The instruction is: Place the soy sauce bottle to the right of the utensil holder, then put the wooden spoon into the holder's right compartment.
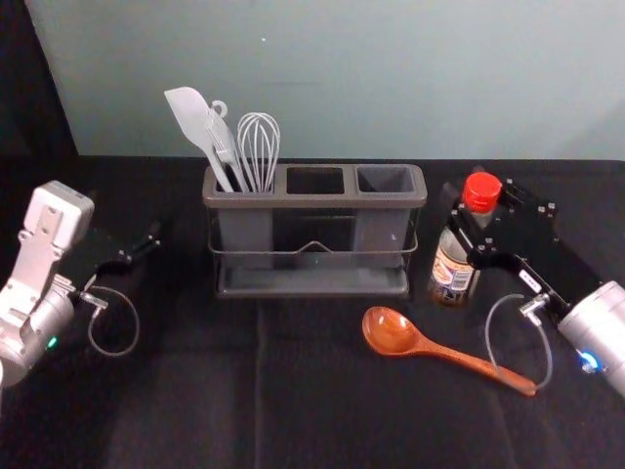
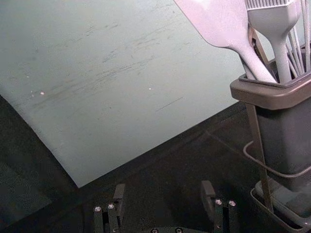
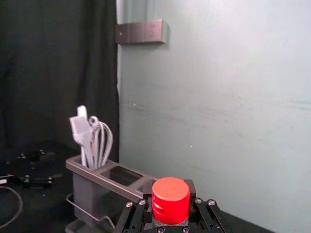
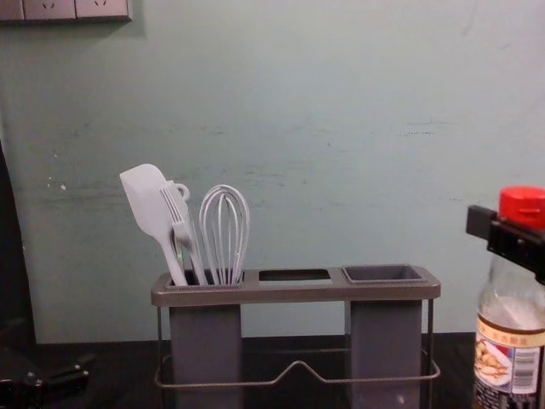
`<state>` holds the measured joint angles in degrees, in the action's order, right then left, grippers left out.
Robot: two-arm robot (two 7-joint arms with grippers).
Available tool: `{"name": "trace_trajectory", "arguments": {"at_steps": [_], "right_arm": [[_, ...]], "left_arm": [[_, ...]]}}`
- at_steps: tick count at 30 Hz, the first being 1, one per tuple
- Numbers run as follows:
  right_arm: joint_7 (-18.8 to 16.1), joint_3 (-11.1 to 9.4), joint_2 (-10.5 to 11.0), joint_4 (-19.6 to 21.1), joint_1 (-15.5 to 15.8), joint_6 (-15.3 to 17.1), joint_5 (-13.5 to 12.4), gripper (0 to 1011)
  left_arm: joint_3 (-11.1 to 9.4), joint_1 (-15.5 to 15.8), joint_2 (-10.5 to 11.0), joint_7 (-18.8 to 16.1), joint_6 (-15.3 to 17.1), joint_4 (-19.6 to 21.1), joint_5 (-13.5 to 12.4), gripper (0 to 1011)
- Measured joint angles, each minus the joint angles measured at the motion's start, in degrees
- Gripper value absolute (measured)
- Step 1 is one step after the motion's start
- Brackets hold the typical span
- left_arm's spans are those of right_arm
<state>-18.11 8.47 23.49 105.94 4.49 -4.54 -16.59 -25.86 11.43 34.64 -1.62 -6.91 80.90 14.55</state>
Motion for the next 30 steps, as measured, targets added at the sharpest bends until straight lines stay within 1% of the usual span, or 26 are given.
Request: {"name": "trace_trajectory", "arguments": {"at_steps": [7,10,13,14,15,16,18,20,23,24,30], "right_arm": [[0.42,-0.48,-0.37,-2.18,-1.46,2.05,-0.43,382],[0.07,-0.31,-0.31,-3.61,-2.73,3.00,-0.75,382],[-0.76,-0.20,-0.29,-5.46,-4.13,3.59,-1.78,382],[-1.36,-0.29,-0.48,-6.54,-4.78,3.48,-2.82,382],[-1.36,-0.29,-0.48,-6.54,-4.78,3.48,-2.82,382],[-1.90,-0.39,-0.74,-7.72,-5.46,3.16,-3.87,382],[-2.57,-0.37,-0.99,-9.28,-6.60,2.35,-4.82,382],[-2.88,-0.13,-1.16,-10.43,-7.42,1.74,-5.17,382],[-3.20,0.56,-1.56,-13.00,-9.55,1.33,-5.68,382],[-3.20,0.56,-1.56,-13.00,-9.55,1.33,-5.68,382],[-3.15,1.98,-2.11,-17.29,-13.18,1.48,-5.30,382]], "left_arm": [[0.00,0.00,0.00,0.00,0.00,0.00,0.00,1000],[0.00,0.00,0.00,0.00,0.00,0.00,0.00,1000],[0.00,0.00,0.00,0.00,0.00,0.00,0.00,1000],[0.00,0.00,0.00,0.00,0.00,0.00,0.00,1000],[0.00,0.00,0.00,0.00,0.00,0.00,0.00,1000],[0.00,0.00,0.00,0.00,0.00,0.00,0.00,1000],[0.00,0.00,0.00,0.00,0.00,0.00,0.00,1000],[0.00,0.00,0.00,0.00,0.00,0.00,0.00,1000],[0.00,0.00,0.00,0.00,0.00,0.00,0.00,1000],[0.00,0.00,0.00,0.00,0.00,0.00,0.00,1000],[0.00,0.00,0.00,0.00,0.00,0.00,0.00,1000]]}}
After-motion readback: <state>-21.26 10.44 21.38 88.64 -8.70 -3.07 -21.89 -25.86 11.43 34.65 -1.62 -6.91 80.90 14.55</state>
